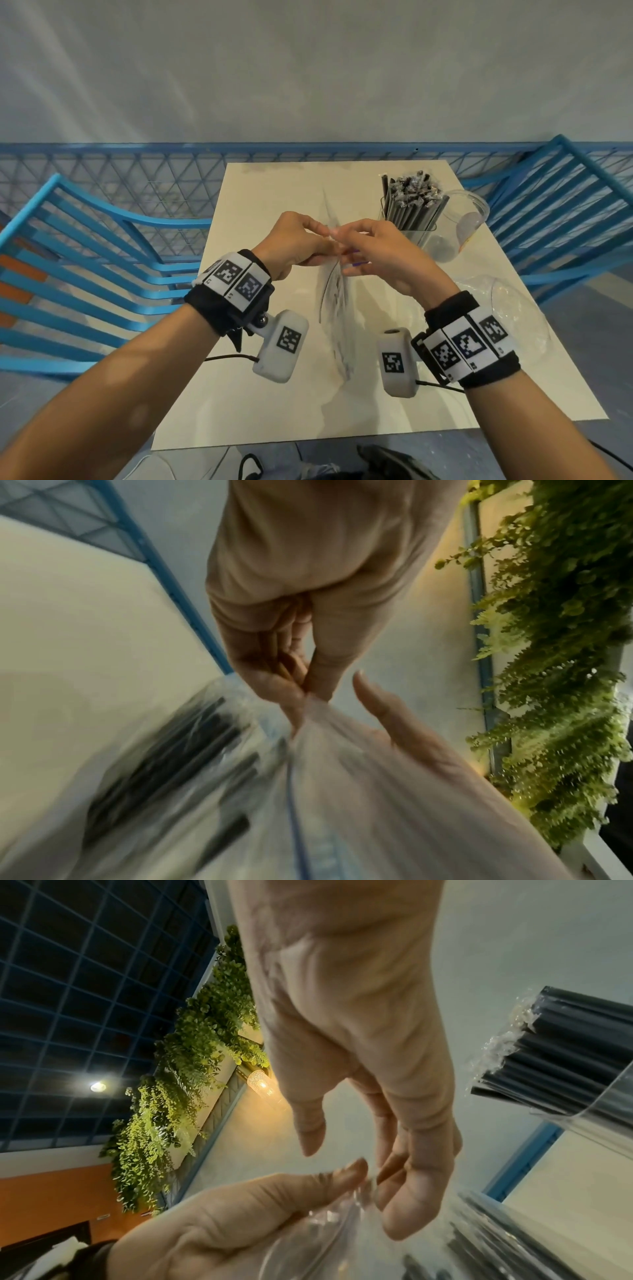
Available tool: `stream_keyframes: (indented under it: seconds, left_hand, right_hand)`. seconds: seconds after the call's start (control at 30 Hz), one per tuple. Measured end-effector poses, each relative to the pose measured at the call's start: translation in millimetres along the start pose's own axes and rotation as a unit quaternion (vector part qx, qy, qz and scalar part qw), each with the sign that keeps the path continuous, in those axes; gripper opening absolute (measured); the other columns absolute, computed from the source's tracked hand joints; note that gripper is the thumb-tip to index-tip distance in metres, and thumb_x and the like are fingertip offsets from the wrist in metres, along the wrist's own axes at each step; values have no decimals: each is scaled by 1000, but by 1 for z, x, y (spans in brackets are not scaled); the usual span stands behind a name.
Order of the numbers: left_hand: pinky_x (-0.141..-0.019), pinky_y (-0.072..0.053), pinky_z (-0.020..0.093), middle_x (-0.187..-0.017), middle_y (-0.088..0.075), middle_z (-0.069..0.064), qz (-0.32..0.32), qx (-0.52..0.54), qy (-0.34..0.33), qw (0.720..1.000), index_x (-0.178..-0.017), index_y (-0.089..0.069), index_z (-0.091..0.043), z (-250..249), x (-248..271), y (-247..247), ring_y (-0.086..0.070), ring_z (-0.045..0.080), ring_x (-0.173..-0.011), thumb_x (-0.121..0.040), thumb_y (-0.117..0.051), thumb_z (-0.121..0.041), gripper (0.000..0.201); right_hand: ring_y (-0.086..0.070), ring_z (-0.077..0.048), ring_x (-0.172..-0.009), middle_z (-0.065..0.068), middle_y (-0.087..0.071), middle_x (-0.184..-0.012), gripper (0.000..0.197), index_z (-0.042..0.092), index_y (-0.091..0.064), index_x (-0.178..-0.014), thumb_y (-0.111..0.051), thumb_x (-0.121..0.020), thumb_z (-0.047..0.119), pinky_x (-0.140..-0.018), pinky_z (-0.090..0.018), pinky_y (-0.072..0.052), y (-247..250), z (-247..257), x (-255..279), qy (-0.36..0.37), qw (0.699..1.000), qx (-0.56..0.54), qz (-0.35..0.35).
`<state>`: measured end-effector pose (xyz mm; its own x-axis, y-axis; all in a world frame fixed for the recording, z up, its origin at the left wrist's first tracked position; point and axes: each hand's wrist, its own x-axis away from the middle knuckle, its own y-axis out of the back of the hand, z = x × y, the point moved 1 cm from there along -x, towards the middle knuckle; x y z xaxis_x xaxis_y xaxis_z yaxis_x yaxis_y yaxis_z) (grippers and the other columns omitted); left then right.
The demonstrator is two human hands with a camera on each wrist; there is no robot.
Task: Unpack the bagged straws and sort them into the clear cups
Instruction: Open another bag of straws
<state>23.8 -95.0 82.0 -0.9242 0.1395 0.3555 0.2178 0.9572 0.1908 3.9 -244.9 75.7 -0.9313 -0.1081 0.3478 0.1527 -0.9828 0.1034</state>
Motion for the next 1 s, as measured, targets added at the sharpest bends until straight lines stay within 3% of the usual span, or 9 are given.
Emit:
stream_keyframes:
  seconds: [0.1,0.23,0.43,0.53,0.63,0.73,0.83,0.93,1.0]
  left_hand:
    - [-50,-50,14,-73,-65,5,26,16,-18,999,-92,-58,-8,0,0,-4,-65,4,-53,-74,-82,-4,30]
    - [-53,-52,15,-73,-65,3,58,18,-39,997,-77,-56,-14,-1,0,-5,-63,10,-63,-70,-85,-6,31]
    - [-45,-48,14,-66,-65,7,31,30,-16,999,-87,-56,-7,4,-1,-1,-62,5,-45,-76,-81,-9,27]
    - [-43,-46,16,-61,-63,9,-60,-66,-71,994,-74,-57,-10,11,-6,7,-58,7,-41,-79,-76,2,23]
    - [-64,-56,29,-69,-64,6,-188,-227,-134,946,-67,-58,-21,19,-13,38,-64,17,-61,-82,-66,4,30]
    - [-73,-44,36,-110,-56,8,-187,-430,-144,871,-86,-69,-24,23,-11,61,-60,28,-94,-88,-56,3,30]
    - [-84,-46,44,-142,-34,10,-144,-522,-89,836,-127,-62,-31,30,-12,63,-54,33,-112,-91,-51,1,49]
    - [-97,-44,47,-160,-11,14,-103,-522,-58,845,-146,-41,-29,38,-20,61,-43,40,-131,-88,-53,4,68]
    - [-91,-49,39,-156,-28,15,-45,-416,-68,906,-152,-31,-25,40,-24,58,-48,36,-129,-85,-51,13,79]
  right_hand:
    - [-68,-17,-73,-7,-69,-84,37,4,-64,-105,-69,-87,35,-65,-28,-59,-2,1,-1,1,1000,-14,-15]
    - [-70,-15,-60,-13,-70,-75,22,-10,-65,-95,-70,-86,10,-54,-23,-57,1,5,-4,22,998,-42,-51]
    - [-72,-27,-69,-14,-69,-76,2,-8,-67,-80,-67,-81,-7,-74,-40,-61,3,3,-13,40,995,40,-79]
    - [-67,-8,-49,-18,-66,-63,12,-6,-66,-70,-61,-81,-8,-54,-21,-56,8,-2,-14,64,967,198,-148]
    - [-59,3,-39,-10,-66,-59,23,3,-63,-62,-59,-84,-4,-45,-10,-47,32,-6,-12,64,937,265,-217]
    - [-66,-8,-58,-13,-68,-67,12,-2,-65,-69,-62,-80,-1,-64,-27,-58,55,-13,-16,68,924,290,-239]
    - [-68,-29,-80,-11,-70,-83,4,4,-65,-78,-63,-81,4,-75,-49,-59,58,-17,-18,73,924,296,-230]
    - [-62,-23,-89,-4,-64,-97,16,16,-62,-89,-70,-79,7,-77,-40,-56,52,-20,-19,82,913,345,-203]
    - [-53,-17,-95,-4,-53,-109,35,24,-54,-102,-72,-78,6,-74,-18,-45,42,-15,-15,122,896,389,-179]
